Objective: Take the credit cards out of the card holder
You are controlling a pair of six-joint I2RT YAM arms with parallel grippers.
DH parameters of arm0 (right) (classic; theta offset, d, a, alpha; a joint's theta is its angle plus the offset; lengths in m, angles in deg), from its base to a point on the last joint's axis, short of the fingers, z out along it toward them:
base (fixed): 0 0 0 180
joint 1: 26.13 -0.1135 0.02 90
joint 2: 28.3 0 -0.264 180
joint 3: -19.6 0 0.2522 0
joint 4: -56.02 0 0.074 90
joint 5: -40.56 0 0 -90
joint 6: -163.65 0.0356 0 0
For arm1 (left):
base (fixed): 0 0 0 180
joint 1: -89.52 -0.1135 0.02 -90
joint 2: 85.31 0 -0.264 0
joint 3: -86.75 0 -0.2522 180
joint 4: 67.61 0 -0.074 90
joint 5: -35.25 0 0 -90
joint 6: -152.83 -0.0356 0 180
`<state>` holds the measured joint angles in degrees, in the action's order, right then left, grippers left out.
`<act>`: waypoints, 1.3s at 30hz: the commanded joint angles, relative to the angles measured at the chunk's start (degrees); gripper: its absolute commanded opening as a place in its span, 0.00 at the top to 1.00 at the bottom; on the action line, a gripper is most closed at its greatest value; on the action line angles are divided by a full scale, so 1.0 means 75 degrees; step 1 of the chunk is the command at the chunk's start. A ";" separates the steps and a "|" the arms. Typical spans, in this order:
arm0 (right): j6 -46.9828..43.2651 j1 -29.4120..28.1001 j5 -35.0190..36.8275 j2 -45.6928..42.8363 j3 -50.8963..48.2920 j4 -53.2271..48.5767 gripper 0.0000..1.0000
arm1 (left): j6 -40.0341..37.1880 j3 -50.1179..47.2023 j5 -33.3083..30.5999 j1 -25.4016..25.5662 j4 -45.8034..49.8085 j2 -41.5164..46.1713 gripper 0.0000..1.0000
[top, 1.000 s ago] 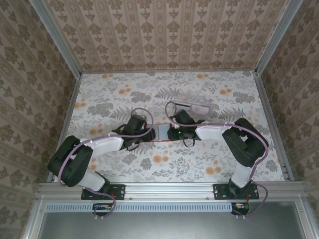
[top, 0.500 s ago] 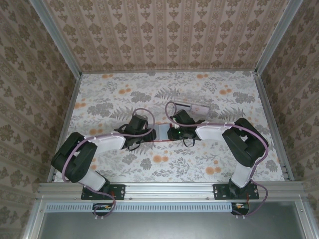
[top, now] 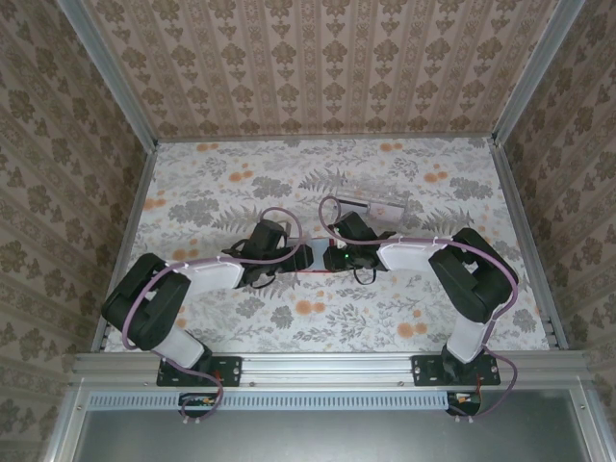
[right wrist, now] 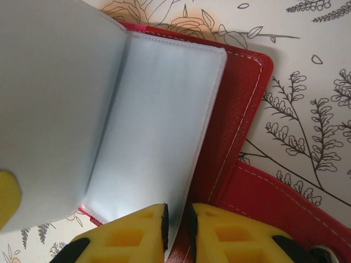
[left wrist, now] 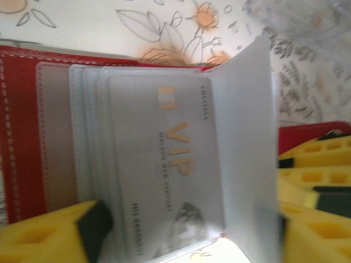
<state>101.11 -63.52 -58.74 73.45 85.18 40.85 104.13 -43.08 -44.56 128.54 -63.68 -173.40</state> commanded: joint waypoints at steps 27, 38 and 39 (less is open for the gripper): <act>0.0616 0.0342 0.1179 -0.1501 -0.0550 -0.0421 0.64 | 0.0034 -0.0235 0.0849 -0.0385 -0.0162 0.0936 0.01; 0.1516 0.0225 -0.0619 -0.1110 -0.0314 0.0755 0.75 | -0.0439 -0.0204 0.0530 -0.0858 0.0355 0.0694 0.72; 0.1632 0.0221 -0.0765 -0.0961 -0.0254 0.0867 0.76 | -0.0461 -0.0201 0.0516 -0.0898 0.0375 0.0634 0.79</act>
<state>109.59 -61.36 -59.51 63.70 81.59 43.84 102.05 -44.29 -39.84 122.60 -62.41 -167.24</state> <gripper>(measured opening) 0.250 0.235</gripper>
